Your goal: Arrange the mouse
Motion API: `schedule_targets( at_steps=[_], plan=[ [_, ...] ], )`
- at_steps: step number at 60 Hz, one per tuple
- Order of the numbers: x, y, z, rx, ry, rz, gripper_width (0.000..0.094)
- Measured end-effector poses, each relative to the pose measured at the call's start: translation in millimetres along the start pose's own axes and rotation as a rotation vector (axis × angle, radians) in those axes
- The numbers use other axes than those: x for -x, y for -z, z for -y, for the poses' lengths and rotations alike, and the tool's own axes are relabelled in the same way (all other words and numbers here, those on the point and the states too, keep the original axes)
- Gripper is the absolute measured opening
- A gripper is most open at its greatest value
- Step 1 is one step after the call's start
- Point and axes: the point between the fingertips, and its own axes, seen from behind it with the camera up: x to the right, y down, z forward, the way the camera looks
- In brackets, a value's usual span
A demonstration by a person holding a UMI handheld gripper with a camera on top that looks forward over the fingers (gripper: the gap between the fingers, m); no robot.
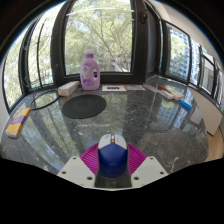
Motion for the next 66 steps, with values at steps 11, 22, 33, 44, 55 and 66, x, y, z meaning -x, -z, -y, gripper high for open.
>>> schedule_targets(
  at_steps=[11,22,33,44,55,66],
  plan=[
    [-41.5,27.5,81.9,-0.116,-0.055,-0.123,0.0352],
    [-48.4,22.7,224.8,-0.31,-0.029,-0.147,0.0352],
    [24.0,-35.9,306.4,-0.385,0.006,-0.01,0.035],
    [106.2,-143.4,249.4,-0.2,0.027,0.129,0.0354],
    [141.0,-210.4,157.6,0.01,0.079,0.187,0.0413],
    [142.8,-218.6,133.6,0.072,0.106,0.194,0.0558]
  ],
)
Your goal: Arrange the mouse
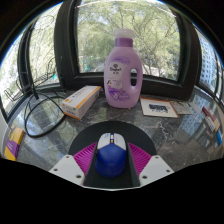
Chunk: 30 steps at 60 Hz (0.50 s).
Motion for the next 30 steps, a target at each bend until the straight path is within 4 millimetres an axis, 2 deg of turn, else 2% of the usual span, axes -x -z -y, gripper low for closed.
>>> schedule_targets(
  at_steps=[2,5,8,12,15,22,30],
  plan=[
    [-2.3,5.1,0.7,0.004,0.006,-0.014,0.0656],
    [-3.7,16.0,5.3,-0.005,-0.001,-0.03,0.0854],
    [-4.1,30.8,10.6,-0.014,-0.001,-0.036,0.0825],
    [-5.5,55.5,19.8,-0.04,0.004,-0.056,0.0862],
    [-4.7,75.6,24.2,-0.062,0.01,-0.069,0.0854],
    [1.8,132.1,33.1,-0.113,0.003,-0.087,0.0851],
    [5.2,199.7,34.2,-0.166,0.019,-0.138,0.0851]
  ],
)
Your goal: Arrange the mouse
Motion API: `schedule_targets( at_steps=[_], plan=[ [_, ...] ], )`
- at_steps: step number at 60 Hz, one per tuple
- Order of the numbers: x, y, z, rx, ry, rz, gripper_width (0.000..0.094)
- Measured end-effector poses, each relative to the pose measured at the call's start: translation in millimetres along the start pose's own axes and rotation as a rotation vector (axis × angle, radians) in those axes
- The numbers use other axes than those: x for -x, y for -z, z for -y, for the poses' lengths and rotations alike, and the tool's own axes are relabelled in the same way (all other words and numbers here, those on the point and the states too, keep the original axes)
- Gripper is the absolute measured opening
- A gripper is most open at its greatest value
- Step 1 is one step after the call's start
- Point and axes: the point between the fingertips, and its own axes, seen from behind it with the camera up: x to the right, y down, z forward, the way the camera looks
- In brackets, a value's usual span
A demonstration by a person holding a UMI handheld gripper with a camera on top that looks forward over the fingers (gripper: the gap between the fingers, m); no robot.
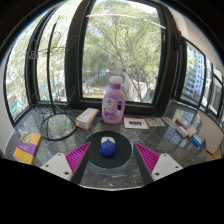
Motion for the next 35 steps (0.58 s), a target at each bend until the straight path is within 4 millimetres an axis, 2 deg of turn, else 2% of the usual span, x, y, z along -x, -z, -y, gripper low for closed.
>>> schedule_targets(
  at_steps=[9,15,22,35],
  plan=[
    [0.2,64.4,2.2,-0.037,-0.022,-0.03,0.0854],
    [1.8,99.7,1.1,-0.058,-0.031,-0.039,0.0851],
    [5.3,127.4,-1.1,-0.079,-0.036,-0.047,0.0852],
    [16.3,154.6,-4.0,-0.1,-0.049,-0.037,0.0854]
  ],
)
